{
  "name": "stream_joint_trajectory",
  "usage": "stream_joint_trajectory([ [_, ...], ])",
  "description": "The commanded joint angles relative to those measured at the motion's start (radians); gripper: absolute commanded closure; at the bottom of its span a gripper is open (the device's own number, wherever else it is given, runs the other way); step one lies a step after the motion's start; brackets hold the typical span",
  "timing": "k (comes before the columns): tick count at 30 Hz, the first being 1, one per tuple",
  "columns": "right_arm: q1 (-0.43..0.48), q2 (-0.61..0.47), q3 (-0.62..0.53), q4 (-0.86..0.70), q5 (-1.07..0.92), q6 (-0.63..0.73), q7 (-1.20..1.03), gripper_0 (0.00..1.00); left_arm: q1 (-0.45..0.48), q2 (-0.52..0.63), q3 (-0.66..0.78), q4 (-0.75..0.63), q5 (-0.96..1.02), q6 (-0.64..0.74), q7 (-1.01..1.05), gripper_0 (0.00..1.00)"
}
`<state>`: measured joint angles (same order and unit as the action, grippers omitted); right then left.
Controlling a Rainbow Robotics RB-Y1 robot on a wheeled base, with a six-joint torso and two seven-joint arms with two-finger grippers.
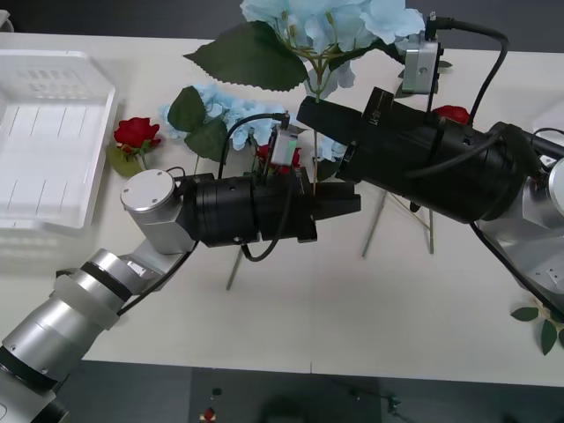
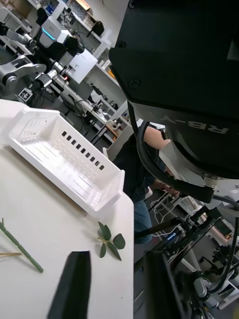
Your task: Put the red flowers into the right box and the blue flowers into the left box
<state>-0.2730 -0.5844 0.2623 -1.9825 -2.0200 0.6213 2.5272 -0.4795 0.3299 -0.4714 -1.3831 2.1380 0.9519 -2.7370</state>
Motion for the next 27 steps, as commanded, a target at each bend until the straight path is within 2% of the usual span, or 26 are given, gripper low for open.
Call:
stream_joint_trajectory([
  [1,-0.028,-0.002,-0.011,-0.021,-0.011,0.006,-0.025,1.00,-0.019,0.015,0.011,-0.016,0.013,-0.018,0.032,1.00],
  [13,-0.028,-0.002,-0.011,-0.021,-0.009,0.023,-0.024,1.00,-0.017,0.055,0.011,-0.016,0.079,-0.012,0.032,1.00],
  [14,-0.028,-0.002,-0.011,-0.021,-0.009,0.023,-0.021,0.94,-0.017,0.060,0.011,-0.016,0.088,-0.008,0.032,1.00],
  [15,-0.028,-0.002,-0.011,-0.021,-0.009,0.023,-0.018,0.53,-0.016,0.066,0.011,-0.016,0.099,-0.007,0.032,1.00],
  [16,-0.028,-0.002,-0.011,-0.019,-0.009,0.023,-0.018,0.32,-0.016,0.067,0.011,-0.014,0.105,-0.005,0.032,1.00],
  [17,-0.028,-0.002,-0.011,-0.021,-0.009,0.023,-0.018,0.00,-0.014,0.074,0.011,-0.016,0.119,-0.002,0.032,1.00],
  [27,-0.028,0.000,-0.011,-0.021,-0.020,0.021,-0.016,0.00,0.012,0.144,0.020,-0.016,0.212,0.015,0.032,1.00],
])
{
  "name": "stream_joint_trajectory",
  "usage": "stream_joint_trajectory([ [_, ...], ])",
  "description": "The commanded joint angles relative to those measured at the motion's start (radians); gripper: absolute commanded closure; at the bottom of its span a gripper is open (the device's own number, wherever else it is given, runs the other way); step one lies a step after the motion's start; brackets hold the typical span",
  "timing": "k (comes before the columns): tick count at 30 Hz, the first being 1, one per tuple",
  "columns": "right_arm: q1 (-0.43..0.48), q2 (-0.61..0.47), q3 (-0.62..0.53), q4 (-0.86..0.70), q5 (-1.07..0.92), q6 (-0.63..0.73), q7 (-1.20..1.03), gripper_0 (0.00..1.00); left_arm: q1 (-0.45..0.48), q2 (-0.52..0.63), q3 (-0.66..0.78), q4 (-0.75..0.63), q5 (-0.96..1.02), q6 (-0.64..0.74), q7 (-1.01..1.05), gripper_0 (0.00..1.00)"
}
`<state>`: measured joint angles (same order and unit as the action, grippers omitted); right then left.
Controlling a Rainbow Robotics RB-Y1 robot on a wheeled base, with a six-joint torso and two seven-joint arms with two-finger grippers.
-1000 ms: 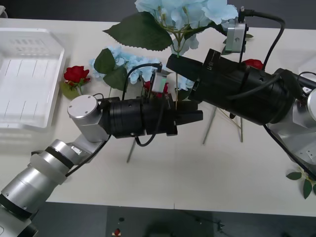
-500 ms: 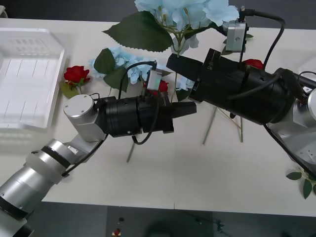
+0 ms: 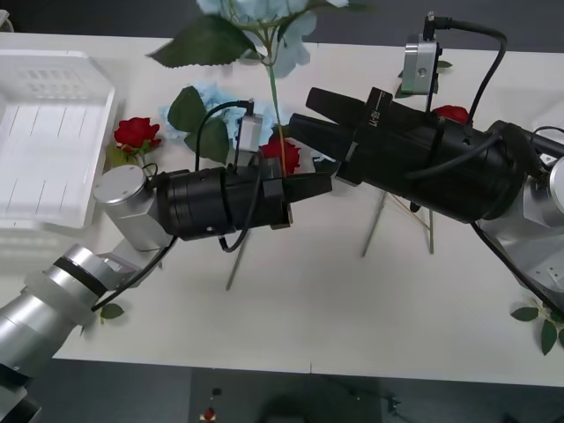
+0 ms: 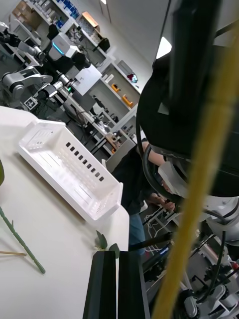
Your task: Put the red flowers into the right box and the blue flowers into the left box
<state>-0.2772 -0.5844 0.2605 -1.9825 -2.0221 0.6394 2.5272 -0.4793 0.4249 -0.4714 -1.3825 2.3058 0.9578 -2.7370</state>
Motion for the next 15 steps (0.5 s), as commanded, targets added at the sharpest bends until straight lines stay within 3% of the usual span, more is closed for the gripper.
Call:
stream_joint_trajectory([
  [1,-0.023,-0.002,-0.009,-0.021,-0.020,0.003,-0.016,0.00,0.016,0.058,0.025,-0.017,0.052,0.009,0.032,1.00],
  [15,-0.023,-0.054,-0.009,-0.021,-0.024,-0.075,-0.107,0.00,0.047,0.417,0.221,-0.017,0.029,-0.014,0.032,1.00],
])
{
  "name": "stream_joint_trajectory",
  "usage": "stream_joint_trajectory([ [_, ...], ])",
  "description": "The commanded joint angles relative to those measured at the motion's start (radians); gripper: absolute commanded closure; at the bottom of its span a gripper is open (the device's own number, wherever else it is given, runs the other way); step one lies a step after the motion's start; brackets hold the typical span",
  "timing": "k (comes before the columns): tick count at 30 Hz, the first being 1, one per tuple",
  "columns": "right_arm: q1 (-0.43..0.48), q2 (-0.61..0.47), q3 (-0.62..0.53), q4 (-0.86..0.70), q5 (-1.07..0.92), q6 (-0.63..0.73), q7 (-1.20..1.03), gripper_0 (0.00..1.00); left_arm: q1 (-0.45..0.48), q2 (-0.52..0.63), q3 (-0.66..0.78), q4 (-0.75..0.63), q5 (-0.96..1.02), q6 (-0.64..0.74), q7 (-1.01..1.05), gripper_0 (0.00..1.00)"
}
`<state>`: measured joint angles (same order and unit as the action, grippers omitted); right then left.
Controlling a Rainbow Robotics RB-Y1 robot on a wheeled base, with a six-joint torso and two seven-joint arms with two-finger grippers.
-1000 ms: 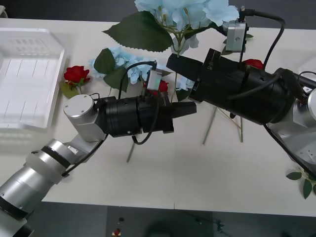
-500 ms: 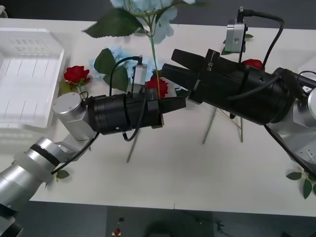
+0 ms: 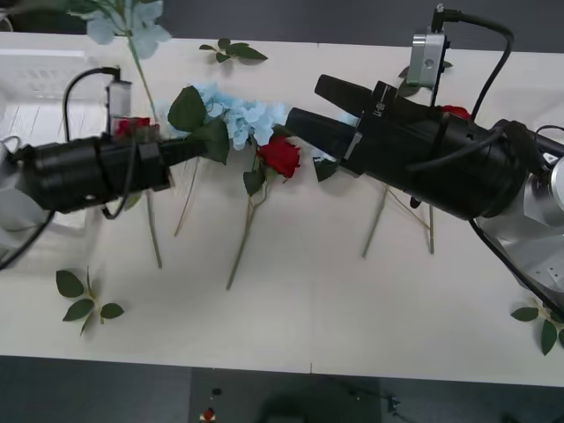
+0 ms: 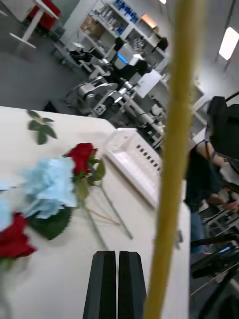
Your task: Put the red flowers into the right box and the blue flowers into the left box
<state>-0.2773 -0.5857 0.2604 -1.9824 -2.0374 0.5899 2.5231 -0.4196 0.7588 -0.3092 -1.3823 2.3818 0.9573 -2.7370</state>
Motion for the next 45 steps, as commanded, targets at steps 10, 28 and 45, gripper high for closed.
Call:
stream_joint_trajectory([
  [10,-0.094,-0.378,-0.009,0.085,-0.003,0.065,-0.469,0.00,-0.025,0.271,0.266,-0.004,-0.467,-0.017,0.392,1.00],
  [28,-0.508,-0.563,0.355,0.554,0.214,0.335,-1.181,0.00,0.002,0.369,0.513,0.166,-0.902,0.120,0.494,1.00],
  [45,-0.646,-0.427,0.490,0.829,0.663,0.297,-1.532,0.00,0.249,0.382,0.682,0.039,-1.026,0.115,0.504,1.00],
])
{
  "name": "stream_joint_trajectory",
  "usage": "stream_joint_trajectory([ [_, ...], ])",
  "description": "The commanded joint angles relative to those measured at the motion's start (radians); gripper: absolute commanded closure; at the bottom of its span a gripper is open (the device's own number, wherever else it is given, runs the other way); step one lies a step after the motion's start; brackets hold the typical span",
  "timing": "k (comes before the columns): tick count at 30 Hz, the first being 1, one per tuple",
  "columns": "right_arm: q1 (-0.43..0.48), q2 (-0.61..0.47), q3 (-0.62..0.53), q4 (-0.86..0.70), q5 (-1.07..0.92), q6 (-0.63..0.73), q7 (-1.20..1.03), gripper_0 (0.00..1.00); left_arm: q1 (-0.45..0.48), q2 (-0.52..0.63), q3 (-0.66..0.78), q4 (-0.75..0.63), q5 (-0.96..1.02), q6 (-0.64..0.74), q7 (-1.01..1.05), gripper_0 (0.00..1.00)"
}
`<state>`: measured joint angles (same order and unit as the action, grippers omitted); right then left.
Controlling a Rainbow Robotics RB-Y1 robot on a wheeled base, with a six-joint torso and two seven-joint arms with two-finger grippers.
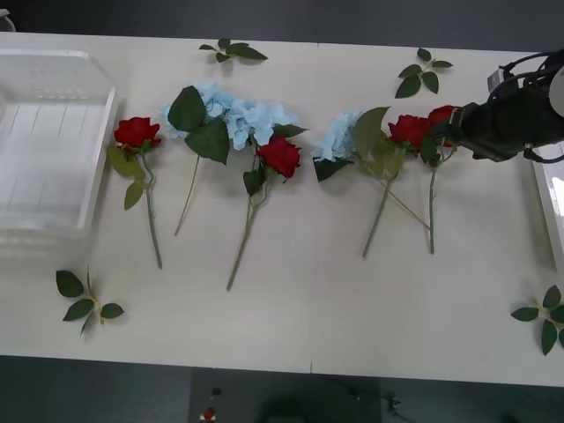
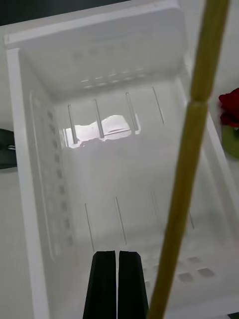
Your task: Put the red flowers into the right box and the blue flowers into the left box
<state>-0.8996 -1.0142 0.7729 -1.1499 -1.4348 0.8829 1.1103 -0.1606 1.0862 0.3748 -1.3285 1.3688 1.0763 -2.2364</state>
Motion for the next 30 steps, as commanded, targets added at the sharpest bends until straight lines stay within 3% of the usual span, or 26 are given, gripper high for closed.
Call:
stream_joint_trajectory([
  [1,-0.024,0.006,-0.023,-0.004,0.076,0.004,-0.130,0.00,-0.010,0.055,-0.002,-0.015,-0.013,-0.003,0.003,0.99],
  [3,-0.022,0.017,-0.023,0.002,0.103,0.013,-0.147,0.00,-0.008,0.055,-0.004,-0.015,-0.013,-0.003,0.003,0.87],
  [5,-0.022,0.045,-0.023,0.024,0.137,0.018,-0.162,0.00,-0.010,0.055,-0.002,-0.017,-0.016,-0.003,0.004,0.54],
  [9,-0.024,0.103,-0.023,0.075,0.183,0.011,-0.167,0.00,-0.010,0.055,-0.002,-0.015,-0.014,-0.003,0.006,0.26],
  [11,-0.024,0.134,-0.023,0.108,0.212,-0.005,-0.167,0.00,-0.010,0.055,-0.002,-0.015,-0.007,-0.003,0.004,0.16],
  [16,-0.024,0.190,-0.023,0.168,0.283,-0.050,-0.167,0.00,-0.022,0.053,-0.004,-0.017,0.105,0.060,-0.002,0.01],
  [23,-0.022,0.224,-0.023,0.225,0.306,-0.082,-0.168,0.00,-0.114,0.014,-0.054,-0.090,0.145,0.149,0.044,0.00],
  [30,-0.022,0.261,-0.023,0.282,0.341,-0.099,-0.162,0.00,-0.243,-0.097,-0.163,-0.167,-0.051,0.200,0.265,0.00],
])
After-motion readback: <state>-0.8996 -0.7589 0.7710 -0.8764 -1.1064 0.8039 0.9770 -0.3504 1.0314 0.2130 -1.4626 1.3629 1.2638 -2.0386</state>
